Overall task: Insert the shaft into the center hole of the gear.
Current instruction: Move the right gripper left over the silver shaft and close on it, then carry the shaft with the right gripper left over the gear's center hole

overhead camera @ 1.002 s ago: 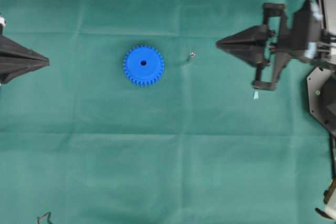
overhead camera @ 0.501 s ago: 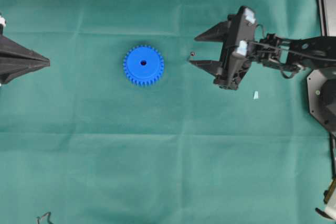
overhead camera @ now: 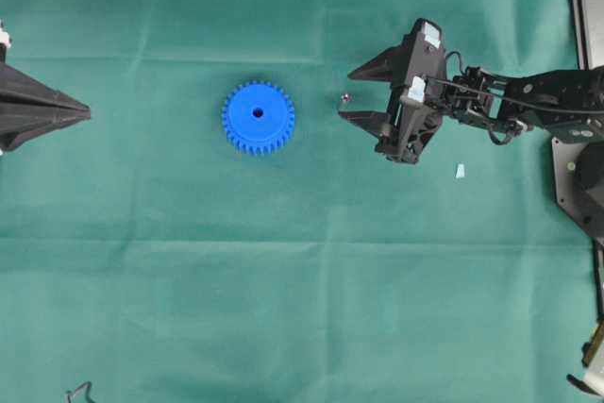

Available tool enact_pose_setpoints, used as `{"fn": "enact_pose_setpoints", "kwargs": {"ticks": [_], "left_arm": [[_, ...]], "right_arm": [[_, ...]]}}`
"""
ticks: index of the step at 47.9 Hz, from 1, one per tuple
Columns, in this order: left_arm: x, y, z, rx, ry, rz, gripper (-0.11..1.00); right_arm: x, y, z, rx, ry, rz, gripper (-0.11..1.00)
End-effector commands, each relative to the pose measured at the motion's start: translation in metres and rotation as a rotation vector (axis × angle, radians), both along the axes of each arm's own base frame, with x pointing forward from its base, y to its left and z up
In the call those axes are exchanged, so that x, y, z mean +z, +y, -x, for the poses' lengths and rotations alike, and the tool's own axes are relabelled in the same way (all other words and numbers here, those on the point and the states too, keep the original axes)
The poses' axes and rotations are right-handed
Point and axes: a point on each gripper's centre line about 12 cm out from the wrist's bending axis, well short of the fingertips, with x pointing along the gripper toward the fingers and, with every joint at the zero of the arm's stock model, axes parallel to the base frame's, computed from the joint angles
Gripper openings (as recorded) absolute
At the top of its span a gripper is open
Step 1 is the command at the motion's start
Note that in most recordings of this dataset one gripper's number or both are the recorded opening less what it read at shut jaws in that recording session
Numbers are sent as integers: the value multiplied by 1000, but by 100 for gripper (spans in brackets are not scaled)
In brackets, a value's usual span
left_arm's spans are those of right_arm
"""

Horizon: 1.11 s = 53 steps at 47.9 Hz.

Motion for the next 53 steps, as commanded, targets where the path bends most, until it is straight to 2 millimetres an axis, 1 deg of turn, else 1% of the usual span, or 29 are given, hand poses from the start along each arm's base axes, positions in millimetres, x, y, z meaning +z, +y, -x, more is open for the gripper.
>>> {"fn": "enact_pose_setpoints", "kwargs": {"ticks": [1,4,7,12,14,16,28,32,36,48,53], "left_arm": [[9,-1,-2,-3,-20,0,0],[8,-1,-2,-3,-17,0,0],[9,-1,-2,-3,-17,0,0],[9,0,-2,-2,-18,0,0],[8,-1,-2,-4,-17,-1,0],[9,-1,-2,-3,-18,0,0],[9,-1,-1,-3,-12,0,0],[8,-1,-2,-4,-11,3,0],[8,-1,-1,-3,-11,8,0],[8,0,-1,-2,-6,8,0],[8,-1,-1,-3,-6,8,0]], "right_arm": [[8,-2,-5,-7,-31,3,68],[7,-2,-5,-9,-28,0,63],[7,-2,-6,-9,-26,-3,54],[5,-1,-6,-5,-6,-10,34],[4,-1,-6,-4,0,-12,24],[4,-1,-6,-4,2,-13,18],[5,-2,-8,-4,-3,-12,17],[10,-2,-10,-3,-17,-10,17],[20,-2,-11,1,-40,-1,17],[67,2,-9,38,-86,11,17],[79,4,-9,53,-83,9,17]]}}
